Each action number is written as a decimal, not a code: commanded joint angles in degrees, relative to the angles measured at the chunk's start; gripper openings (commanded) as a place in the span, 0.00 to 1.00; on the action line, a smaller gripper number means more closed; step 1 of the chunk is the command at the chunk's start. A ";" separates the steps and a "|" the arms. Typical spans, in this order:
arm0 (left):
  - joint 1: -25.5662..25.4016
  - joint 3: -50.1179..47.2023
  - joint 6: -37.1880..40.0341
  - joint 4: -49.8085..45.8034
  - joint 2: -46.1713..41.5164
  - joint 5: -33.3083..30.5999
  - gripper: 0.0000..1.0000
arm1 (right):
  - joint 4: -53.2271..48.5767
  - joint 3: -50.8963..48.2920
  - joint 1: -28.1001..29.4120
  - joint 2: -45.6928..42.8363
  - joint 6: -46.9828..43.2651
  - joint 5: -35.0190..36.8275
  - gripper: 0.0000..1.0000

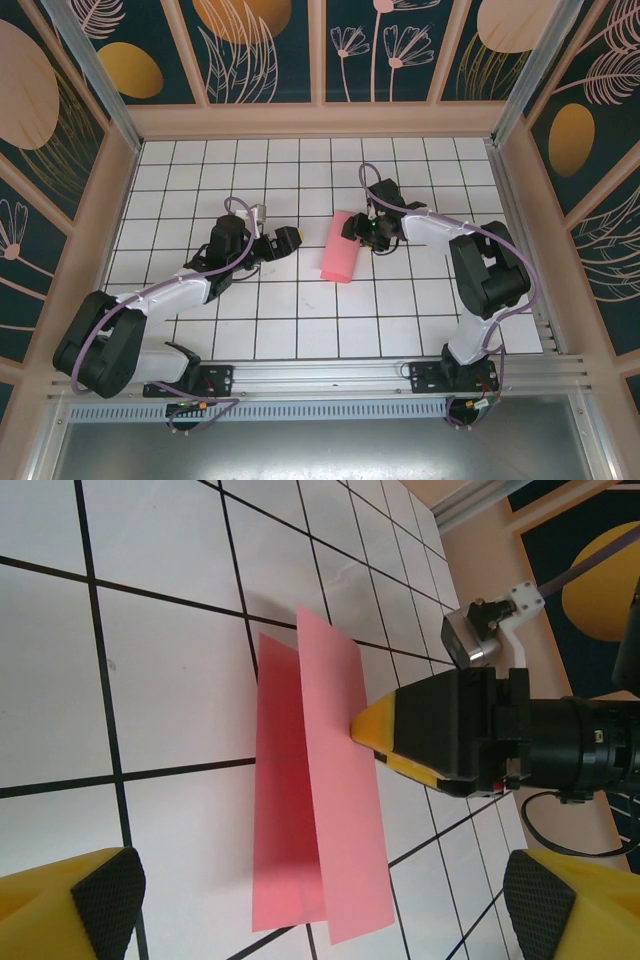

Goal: Fold a paper plane with a square sheet of paper (pick it up from the middle)
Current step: Fold the square sheet of paper in half at the center of the table.

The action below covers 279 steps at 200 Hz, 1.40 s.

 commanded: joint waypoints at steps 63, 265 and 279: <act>-1.92 3.79 0.93 1.37 3.44 1.78 0.92 | -0.94 -1.82 0.06 1.35 2.47 6.42 0.61; -2.06 4.32 1.36 0.14 4.35 1.43 0.92 | 0.56 1.28 2.08 5.35 -1.34 2.98 0.53; -2.09 4.34 1.25 0.14 4.39 1.43 0.92 | 0.69 1.28 2.09 4.92 -2.38 2.68 0.50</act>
